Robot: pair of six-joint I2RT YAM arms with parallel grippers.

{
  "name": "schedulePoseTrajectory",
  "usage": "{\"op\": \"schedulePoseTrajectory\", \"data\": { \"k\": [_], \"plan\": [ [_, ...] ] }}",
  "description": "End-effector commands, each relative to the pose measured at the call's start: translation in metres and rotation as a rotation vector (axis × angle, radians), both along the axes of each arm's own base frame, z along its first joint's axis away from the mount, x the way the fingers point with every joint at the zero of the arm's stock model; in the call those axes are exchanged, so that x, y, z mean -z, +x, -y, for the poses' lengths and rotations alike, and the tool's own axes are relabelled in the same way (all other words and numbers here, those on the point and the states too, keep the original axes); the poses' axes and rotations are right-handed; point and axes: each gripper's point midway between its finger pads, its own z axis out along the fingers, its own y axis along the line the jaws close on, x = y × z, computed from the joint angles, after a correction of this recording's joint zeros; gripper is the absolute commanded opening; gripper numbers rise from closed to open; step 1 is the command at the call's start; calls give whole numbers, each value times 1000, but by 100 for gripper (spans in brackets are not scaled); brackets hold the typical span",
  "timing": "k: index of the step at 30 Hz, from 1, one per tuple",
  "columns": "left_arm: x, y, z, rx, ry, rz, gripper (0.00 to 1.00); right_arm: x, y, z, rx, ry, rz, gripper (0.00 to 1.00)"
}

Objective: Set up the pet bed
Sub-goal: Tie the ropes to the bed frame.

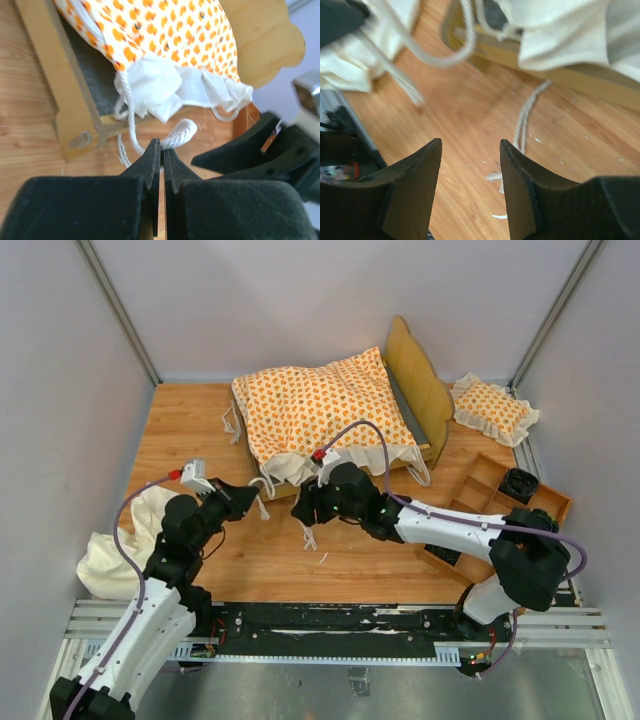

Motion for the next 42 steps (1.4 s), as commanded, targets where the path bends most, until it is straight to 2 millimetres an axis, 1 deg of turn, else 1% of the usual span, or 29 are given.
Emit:
{"op": "schedulePoseTrajectory", "data": {
  "k": [1,4,8,10,13,15,16,18,20,22,23,25,27,28,30,33,35,38,42],
  "plan": [
    [3,3,-34,-198,54,-109,0,65,-6,18,-32,-217,29,53],
    [-4,0,-34,-191,58,-124,0,78,-9,6,-60,-262,71,57],
    [-16,-6,-28,-154,38,-128,0,102,-12,0,-72,-379,92,58],
    [-23,-11,-25,-132,31,-125,0,114,-14,2,-62,-429,93,57],
    [-28,-17,-24,-118,20,-121,0,128,-14,14,-12,-529,129,54],
    [-29,-20,-26,-128,14,-122,0,133,-18,18,-1,-575,149,50],
    [-29,-21,-27,-132,10,-124,0,135,-20,19,0,-592,159,46],
    [-31,-23,-27,-135,6,-130,0,135,-24,20,3,-617,186,32],
    [-33,-26,-25,-114,17,-131,0,128,-28,21,11,-638,221,17],
    [-33,-28,-20,-70,42,-136,0,116,-34,20,28,-645,279,2],
    [-33,-29,-19,-63,47,-147,0,109,-38,19,26,-636,305,0],
    [-33,-32,-18,-49,50,-162,0,98,-52,12,-4,-572,302,0],
    [-34,-35,-18,-46,45,-171,0,90,-73,3,-82,-470,270,0],
    [-33,-37,-17,-45,41,-177,0,81,-84,-2,-118,-407,272,0],
    [-29,-41,-18,-36,54,-194,0,73,-100,-2,-158,-344,329,0],
    [-16,-44,-20,-39,73,-228,0,66,-110,5,-169,-309,356,0],
    [-11,-45,-19,-36,71,-241,0,57,-112,9,-157,-284,346,0],
    [-11,-46,-19,-43,51,-255,0,41,-115,12,-138,-207,338,0],
    [-16,-47,-20,-47,61,-268,0,29,-120,11,-145,-138,330,0]
  ]
}}
